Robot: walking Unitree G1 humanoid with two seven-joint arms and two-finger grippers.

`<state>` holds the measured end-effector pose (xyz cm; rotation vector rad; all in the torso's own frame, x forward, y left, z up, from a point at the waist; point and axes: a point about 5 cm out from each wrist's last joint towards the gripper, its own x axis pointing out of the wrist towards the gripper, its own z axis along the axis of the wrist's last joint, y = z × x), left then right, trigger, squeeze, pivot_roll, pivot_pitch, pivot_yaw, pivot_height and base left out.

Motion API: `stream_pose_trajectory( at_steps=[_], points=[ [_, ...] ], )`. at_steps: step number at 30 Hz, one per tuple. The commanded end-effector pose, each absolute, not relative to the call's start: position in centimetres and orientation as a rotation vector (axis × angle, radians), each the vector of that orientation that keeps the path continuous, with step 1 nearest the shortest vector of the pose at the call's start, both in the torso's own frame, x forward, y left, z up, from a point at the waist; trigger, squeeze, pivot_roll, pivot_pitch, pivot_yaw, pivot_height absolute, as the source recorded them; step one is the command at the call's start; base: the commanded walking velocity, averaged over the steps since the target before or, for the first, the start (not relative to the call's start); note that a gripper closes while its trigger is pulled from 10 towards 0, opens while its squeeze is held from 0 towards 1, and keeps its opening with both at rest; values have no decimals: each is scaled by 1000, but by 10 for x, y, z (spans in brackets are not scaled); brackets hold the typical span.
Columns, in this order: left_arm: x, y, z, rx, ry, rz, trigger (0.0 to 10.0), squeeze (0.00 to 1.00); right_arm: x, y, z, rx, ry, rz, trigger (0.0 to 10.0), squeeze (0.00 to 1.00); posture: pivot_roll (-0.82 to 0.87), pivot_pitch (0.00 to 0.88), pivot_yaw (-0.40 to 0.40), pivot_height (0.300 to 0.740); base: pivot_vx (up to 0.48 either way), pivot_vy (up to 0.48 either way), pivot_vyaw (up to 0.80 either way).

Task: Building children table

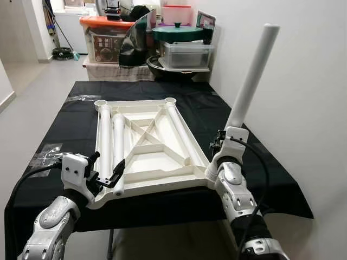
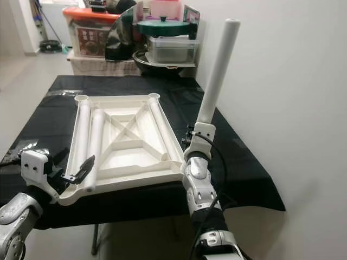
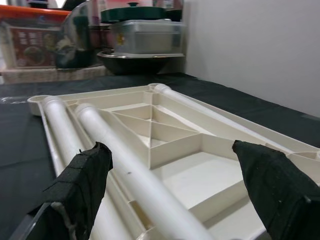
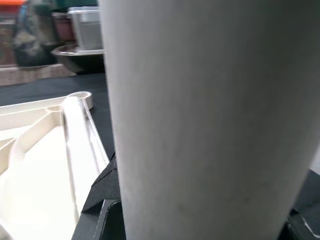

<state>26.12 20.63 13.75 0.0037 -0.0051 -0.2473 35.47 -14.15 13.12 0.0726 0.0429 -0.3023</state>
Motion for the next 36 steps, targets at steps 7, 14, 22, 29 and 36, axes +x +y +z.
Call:
stream_pose_trajectory(
  at_steps=[7, 14, 22, 29, 36],
  points=[
    [265, 204, 137, 14, -11, -239, 10000, 0, 350, -151, 89, 72, 232, -396, 0, 0, 55, 0, -87, 740, 0, 0, 0],
    [264, 205, 135, 22, -8, -228, 10000, 0, 363, -170, 103, 88, 197, -450, 0, 0, 62, 0, -94, 740, 0, 0, 0],
    [265, 204, 133, 24, -7, -223, 10000, 0, 366, -175, 105, 90, 190, -479, 0, 0, 63, 0, -97, 740, 0, 0, 0],
    [266, 202, 133, 27, -9, -230, 10000, 0, 367, -167, 104, 89, 182, -441, 0, 0, 62, 0, -93, 740, 0, 0, 0],
    [267, 201, 134, 28, -16, -237, 10000, 0, 367, -167, 104, 99, 175, -438, 0, 0, 56, 0, -91, 740, 0, 0, 0]
  ],
)
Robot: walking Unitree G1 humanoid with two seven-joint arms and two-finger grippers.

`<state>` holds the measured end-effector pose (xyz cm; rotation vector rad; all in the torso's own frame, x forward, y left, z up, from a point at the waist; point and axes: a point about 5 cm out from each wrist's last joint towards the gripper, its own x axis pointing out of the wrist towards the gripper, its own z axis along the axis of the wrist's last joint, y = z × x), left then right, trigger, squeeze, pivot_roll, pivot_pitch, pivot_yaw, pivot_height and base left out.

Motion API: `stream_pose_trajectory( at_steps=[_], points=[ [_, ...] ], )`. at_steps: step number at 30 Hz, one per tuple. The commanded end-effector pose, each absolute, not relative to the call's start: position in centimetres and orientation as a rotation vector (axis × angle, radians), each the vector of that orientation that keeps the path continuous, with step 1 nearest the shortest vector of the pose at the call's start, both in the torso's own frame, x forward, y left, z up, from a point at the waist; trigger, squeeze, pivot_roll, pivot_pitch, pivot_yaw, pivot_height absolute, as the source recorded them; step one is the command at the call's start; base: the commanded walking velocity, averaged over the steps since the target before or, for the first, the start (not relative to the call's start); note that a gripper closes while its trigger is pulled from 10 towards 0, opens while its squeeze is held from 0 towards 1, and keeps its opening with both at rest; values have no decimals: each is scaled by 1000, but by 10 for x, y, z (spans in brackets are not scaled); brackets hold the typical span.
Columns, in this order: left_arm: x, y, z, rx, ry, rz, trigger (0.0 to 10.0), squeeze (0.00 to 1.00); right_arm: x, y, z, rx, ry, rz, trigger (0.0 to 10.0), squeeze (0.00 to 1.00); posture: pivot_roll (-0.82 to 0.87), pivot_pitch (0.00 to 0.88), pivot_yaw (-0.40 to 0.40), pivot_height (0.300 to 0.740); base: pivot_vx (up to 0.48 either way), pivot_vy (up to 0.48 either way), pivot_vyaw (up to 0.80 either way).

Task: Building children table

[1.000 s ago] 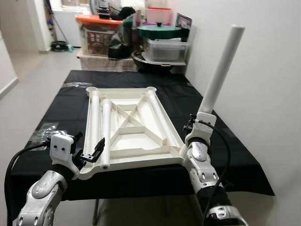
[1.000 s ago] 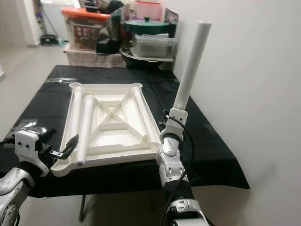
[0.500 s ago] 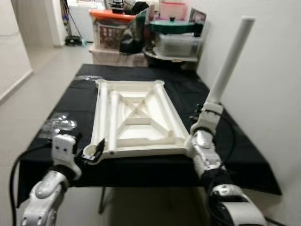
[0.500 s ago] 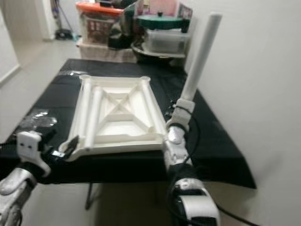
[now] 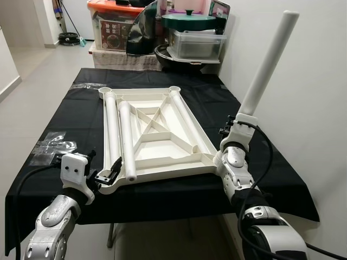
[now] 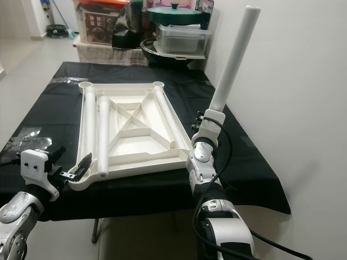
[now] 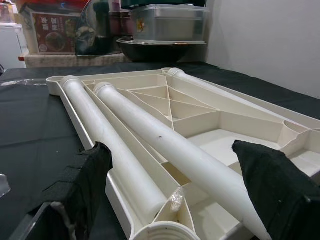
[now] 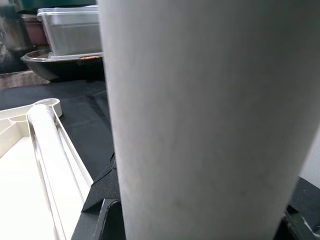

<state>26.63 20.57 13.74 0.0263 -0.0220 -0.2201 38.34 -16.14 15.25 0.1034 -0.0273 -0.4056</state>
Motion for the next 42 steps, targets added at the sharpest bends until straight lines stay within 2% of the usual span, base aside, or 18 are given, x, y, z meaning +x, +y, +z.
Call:
stream_pose_trajectory(
  at_steps=[1, 12, 16, 27, 29, 33, 35, 39, 42],
  points=[
    [267, 201, 135, 28, -17, -239, 10000, 0, 368, -167, 104, 103, 173, -439, 0, 0, 56, 0, -91, 740, 0, 0, 0],
    [269, 199, 134, 32, -19, -247, 10000, 0, 369, -169, 116, 195, 96, -477, 0, 0, 41, 0, -85, 740, 0, 0, 0],
    [270, 200, 133, 29, -19, -247, 10000, 0, 370, -165, 119, 314, 121, -449, 0, 0, 42, 0, -83, 740, 0, 0, 0],
    [273, 198, 132, 32, -20, -255, 10000, 0, 376, -163, 136, 257, 61, -364, 0, 0, 25, 0, -77, 740, 0, 0, 0],
    [273, 197, 132, 32, -22, -256, 10000, 0, 378, -160, 140, 224, 36, -325, 0, 0, 28, 0, -80, 740, 0, 0, 0],
    [274, 197, 131, 33, -20, -259, 10000, 0, 383, -136, 156, 84, -33, -34, 0, 0, 23, 0, -79, 740, 0, 0, 0],
    [274, 197, 131, 33, -20, -259, 10000, 0, 383, -136, 156, 84, -33, -34, 0, 0, 23, 0, -79, 740, 0, 0, 0],
    [275, 196, 130, 31, -21, -261, 10000, 0, 384, -124, 156, 61, -18, 112, 0, 0, 26, 0, -84, 740, 0, 0, 0],
    [275, 195, 131, 30, -25, -260, 10000, 0, 385, -123, 153, 76, 2, 145, 0, 0, 33, 0, -92, 740, 0, 0, 0]
  ],
)
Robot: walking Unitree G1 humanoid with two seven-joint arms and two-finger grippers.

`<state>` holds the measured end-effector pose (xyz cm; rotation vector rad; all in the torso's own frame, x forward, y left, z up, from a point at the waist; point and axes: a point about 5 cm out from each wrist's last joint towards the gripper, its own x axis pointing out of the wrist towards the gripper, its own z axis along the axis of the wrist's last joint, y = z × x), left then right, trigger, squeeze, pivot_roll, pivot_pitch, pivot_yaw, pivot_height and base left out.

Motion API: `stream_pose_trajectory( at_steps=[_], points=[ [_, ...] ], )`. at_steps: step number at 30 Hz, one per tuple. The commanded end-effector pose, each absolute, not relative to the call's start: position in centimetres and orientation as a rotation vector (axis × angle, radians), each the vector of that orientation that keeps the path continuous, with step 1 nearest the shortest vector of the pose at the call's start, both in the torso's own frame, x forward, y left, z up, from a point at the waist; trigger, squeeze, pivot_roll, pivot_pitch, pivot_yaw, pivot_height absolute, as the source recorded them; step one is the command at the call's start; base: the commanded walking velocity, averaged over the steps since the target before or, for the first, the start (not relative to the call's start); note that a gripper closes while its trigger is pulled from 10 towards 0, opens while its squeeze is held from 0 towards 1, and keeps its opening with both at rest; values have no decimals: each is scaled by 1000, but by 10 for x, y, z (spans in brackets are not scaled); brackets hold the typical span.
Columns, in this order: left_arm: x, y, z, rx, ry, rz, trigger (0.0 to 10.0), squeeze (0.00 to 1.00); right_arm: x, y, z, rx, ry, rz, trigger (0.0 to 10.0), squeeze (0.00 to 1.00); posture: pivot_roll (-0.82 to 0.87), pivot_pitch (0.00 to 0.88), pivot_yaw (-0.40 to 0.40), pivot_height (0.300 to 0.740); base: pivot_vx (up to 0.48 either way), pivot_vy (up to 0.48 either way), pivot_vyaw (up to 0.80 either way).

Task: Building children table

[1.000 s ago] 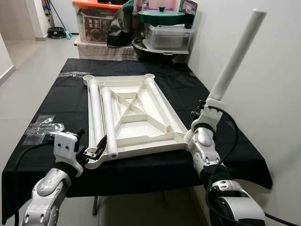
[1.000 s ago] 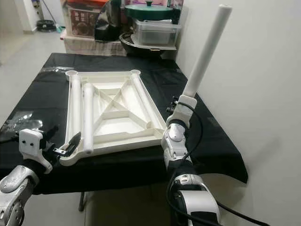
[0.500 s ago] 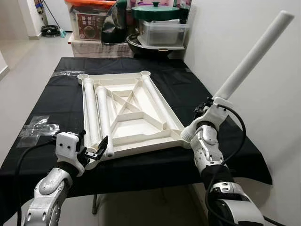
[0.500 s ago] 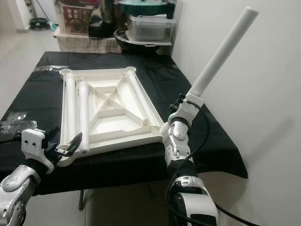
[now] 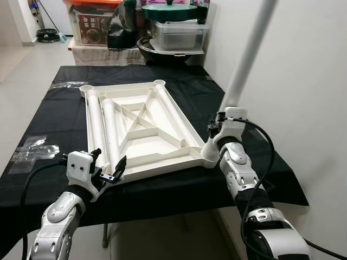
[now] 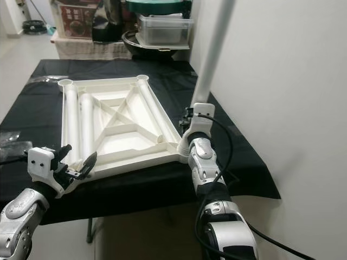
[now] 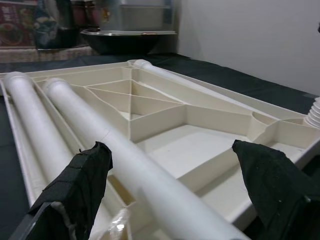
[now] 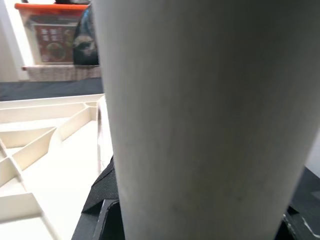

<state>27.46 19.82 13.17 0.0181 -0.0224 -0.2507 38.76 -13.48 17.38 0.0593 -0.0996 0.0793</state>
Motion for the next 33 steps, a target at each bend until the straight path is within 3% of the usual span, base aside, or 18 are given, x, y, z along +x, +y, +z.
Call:
stream_pose_trajectory(
  at_steps=[1, 6, 10, 15, 24, 33],
  points=[
    [275, 195, 131, 30, -25, -260, 10000, 0, 385, -123, 153, 76, 2, 145, 0, 0, 33, 0, -92, 740, 0, 0, 0],
    [273, 196, 129, 28, -20, -259, 10000, 0, 385, -119, 157, 190, -21, 285, 0, 0, 43, 0, -91, 740, 0, 0, 0],
    [273, 199, 130, 31, -16, -259, 10000, 0, 381, -111, 162, 259, -49, 506, 0, 0, 47, 0, -91, 740, 0, 0, 0],
    [273, 200, 130, 31, -17, -256, 10000, 0, 379, -108, 164, 288, -56, 606, 0, 0, 52, 0, -94, 740, 0, 0, 0],
    [270, 204, 132, 39, -21, -245, 10000, 0, 364, -85, 154, 81, -20, 966, 0, 0, 93, 0, -114, 740, 0, 0, 0],
    [270, 205, 134, 41, -29, -236, 10000, 0, 366, -87, 169, 15, -45, 1077, 0, 0, 96, 0, -122, 740, 0, 0, 0]
  ],
)
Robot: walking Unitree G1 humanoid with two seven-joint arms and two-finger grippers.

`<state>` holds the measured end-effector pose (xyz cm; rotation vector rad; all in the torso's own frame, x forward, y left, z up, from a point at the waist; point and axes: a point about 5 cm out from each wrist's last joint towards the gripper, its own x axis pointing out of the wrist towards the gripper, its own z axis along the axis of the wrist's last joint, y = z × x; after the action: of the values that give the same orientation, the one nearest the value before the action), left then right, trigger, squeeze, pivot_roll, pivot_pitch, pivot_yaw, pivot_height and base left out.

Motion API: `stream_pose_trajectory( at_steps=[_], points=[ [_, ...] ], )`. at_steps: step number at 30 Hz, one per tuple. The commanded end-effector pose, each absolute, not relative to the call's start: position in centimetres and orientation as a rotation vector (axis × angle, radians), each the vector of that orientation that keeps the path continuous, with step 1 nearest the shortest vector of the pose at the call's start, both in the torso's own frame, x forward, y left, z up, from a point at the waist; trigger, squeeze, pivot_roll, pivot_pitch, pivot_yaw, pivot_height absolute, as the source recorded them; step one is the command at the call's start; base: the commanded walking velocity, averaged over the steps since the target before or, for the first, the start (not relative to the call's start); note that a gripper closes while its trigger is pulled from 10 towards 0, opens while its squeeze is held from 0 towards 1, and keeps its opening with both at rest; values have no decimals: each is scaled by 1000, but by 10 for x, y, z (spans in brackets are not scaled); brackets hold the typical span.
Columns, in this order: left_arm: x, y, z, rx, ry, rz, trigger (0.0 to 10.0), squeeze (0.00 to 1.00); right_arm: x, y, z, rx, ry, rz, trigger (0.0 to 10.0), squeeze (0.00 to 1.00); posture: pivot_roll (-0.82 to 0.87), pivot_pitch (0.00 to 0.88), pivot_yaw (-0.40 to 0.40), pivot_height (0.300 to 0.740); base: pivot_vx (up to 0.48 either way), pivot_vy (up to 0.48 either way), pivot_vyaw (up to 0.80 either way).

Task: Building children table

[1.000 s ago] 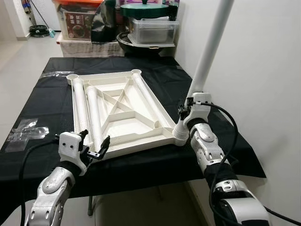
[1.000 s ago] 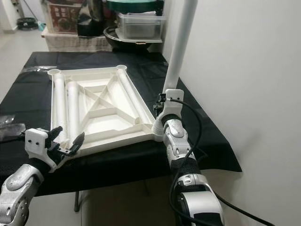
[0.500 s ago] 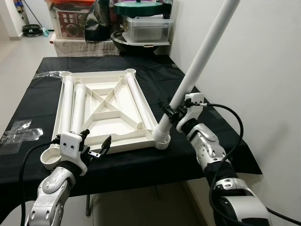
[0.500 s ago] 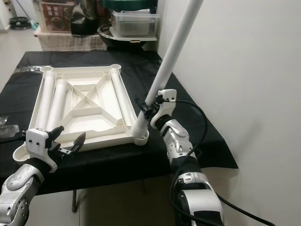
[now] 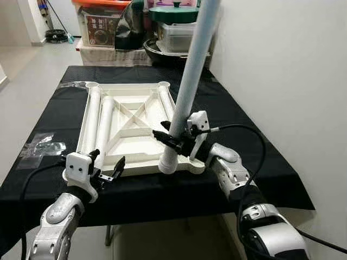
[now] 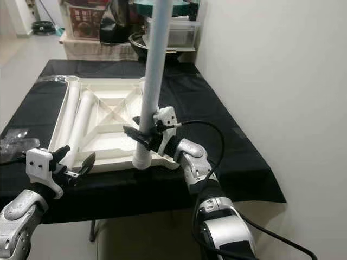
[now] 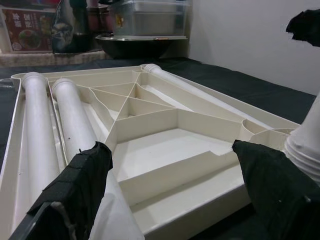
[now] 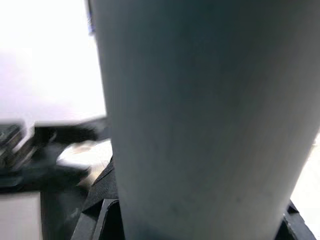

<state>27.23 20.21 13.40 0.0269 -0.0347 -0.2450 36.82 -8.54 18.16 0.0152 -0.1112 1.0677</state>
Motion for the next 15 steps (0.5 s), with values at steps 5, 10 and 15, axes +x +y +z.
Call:
stream_pose_trajectory(
  at_steps=[5, 10, 15],
  points=[
    [269, 203, 133, 35, -29, -239, 10000, 0, 379, -116, 199, -3, -96, 1049, 0, 0, 88, 0, -119, 740, 0, 0, 0],
    [270, 203, 133, 35, -28, -243, 10000, 0, 385, -136, 210, 7, -119, 978, 0, 0, 77, 0, -111, 740, 0, 0, 0],
    [272, 201, 133, 33, -28, -253, 10000, 0, 388, -153, 218, 39, -139, 923, 0, 0, 69, 0, -104, 740, 0, 0, 0]
  ],
)
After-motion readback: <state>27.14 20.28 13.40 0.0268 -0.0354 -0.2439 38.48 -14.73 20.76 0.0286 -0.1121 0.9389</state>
